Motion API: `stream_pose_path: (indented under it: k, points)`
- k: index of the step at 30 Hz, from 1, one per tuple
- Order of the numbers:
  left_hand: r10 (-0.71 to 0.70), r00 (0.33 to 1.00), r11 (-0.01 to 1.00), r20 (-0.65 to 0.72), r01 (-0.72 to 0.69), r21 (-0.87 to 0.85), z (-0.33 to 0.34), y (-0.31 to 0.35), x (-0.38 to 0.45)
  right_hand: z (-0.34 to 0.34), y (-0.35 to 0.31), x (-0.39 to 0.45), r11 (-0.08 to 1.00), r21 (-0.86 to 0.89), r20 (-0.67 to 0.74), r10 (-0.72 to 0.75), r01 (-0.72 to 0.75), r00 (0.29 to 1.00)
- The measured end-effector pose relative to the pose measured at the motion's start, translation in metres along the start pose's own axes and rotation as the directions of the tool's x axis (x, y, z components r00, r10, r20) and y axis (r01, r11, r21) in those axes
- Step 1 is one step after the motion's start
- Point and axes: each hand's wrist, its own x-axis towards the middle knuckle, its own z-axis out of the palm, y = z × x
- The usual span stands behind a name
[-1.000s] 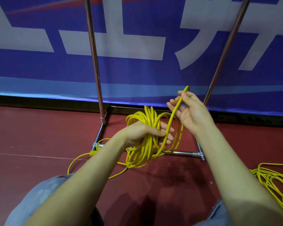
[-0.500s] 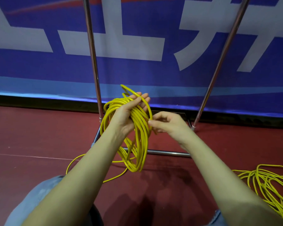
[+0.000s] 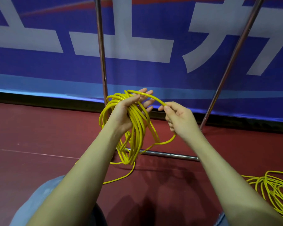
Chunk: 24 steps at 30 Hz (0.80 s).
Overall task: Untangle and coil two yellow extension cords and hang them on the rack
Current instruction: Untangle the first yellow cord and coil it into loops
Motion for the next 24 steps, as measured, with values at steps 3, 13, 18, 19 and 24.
stream_pose_path:
  k: [3, 13, 18, 19, 24]
  points:
    - [0.009, 1.000, 0.999, -0.002, -0.009, -0.031, 0.001, 0.004, -0.002, -0.005, -0.001, 0.000, 0.986, -0.168, 0.071, 0.010, 0.002, 0.997]
    - [0.093, 0.987, 0.981, -0.127, -0.113, -0.158, 0.004, 0.000, 0.000, -0.011, 0.012, -0.005, 1.000, 0.001, -0.108, 0.016, -0.016, 0.994]
    - [0.105, 0.989, 0.984, -0.102, -0.118, -0.132, 0.006, -0.004, 0.000, -0.003, 0.004, -0.005, 0.996, -0.037, -0.092, -0.082, 0.079, 0.992]
    - [0.097, 0.990, 0.986, -0.098, -0.109, -0.125, 0.008, -0.006, 0.000, 0.000, 0.003, -0.004, 0.996, -0.051, -0.057, -0.081, 0.078, 0.995]
    - [0.073, 0.986, 0.967, -0.148, -0.107, -0.233, 0.013, -0.008, 0.001, 0.003, 0.011, -0.003, 0.998, -0.029, 0.036, 0.052, -0.051, 0.998]
